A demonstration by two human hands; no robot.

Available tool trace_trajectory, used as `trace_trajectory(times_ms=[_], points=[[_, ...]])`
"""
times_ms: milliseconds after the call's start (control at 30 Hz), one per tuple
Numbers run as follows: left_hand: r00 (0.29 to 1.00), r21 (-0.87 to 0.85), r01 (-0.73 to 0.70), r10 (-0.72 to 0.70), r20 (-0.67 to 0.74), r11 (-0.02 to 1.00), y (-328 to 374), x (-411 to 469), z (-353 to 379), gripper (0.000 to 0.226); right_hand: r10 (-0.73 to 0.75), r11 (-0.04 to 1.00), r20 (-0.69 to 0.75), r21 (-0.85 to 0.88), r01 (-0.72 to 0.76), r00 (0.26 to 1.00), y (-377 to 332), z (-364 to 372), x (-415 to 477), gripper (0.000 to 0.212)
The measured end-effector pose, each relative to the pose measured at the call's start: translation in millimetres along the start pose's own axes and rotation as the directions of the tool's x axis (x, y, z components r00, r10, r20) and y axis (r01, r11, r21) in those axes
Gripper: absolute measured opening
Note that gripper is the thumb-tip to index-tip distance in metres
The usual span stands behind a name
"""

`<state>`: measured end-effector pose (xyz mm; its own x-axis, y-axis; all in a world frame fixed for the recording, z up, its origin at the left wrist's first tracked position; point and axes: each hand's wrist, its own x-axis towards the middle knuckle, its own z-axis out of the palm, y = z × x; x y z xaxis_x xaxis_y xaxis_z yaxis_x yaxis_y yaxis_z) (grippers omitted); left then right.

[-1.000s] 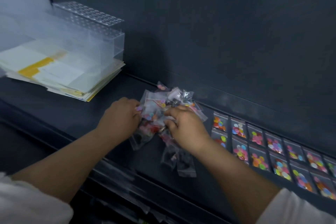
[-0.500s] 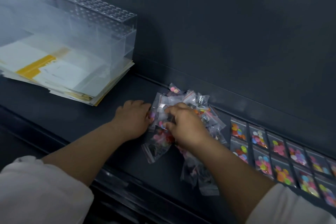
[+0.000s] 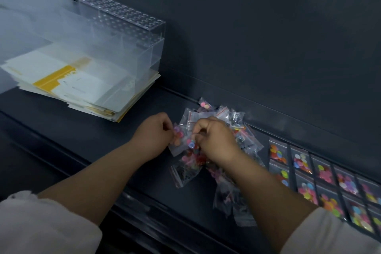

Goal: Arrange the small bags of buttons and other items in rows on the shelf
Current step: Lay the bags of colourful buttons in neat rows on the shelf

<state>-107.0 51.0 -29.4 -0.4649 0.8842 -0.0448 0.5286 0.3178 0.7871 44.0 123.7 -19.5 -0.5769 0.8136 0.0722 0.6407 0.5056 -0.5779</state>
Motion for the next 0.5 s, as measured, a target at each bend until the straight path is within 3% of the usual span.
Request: trace_trajectory(times_ms=[133, 200, 500], points=[[0.991, -0.421, 0.123, -0.133, 0.006, 0.898, 13.1, -6.2, -4.0, 0.015, 0.059, 0.940, -0.044, 0.339, -0.041, 0.997, -0.7, -8.4, -2.9, 0.027], [0.987, -0.536, 0.158, -0.155, 0.051, 0.830, 23.1, -11.6, -5.6, 0.021, 0.067, 0.896, -0.058, 0.443, -0.034, 0.996, -4.2, -16.5, -8.3, 0.025], [0.970, -0.642, 0.239, -0.152, 0.189, 0.729, 69.9, -39.1, 11.7, 0.015, 0.201, 0.715, -0.050, 0.691, -0.112, 0.978, 11.7, -63.8, -56.3, 0.021]])
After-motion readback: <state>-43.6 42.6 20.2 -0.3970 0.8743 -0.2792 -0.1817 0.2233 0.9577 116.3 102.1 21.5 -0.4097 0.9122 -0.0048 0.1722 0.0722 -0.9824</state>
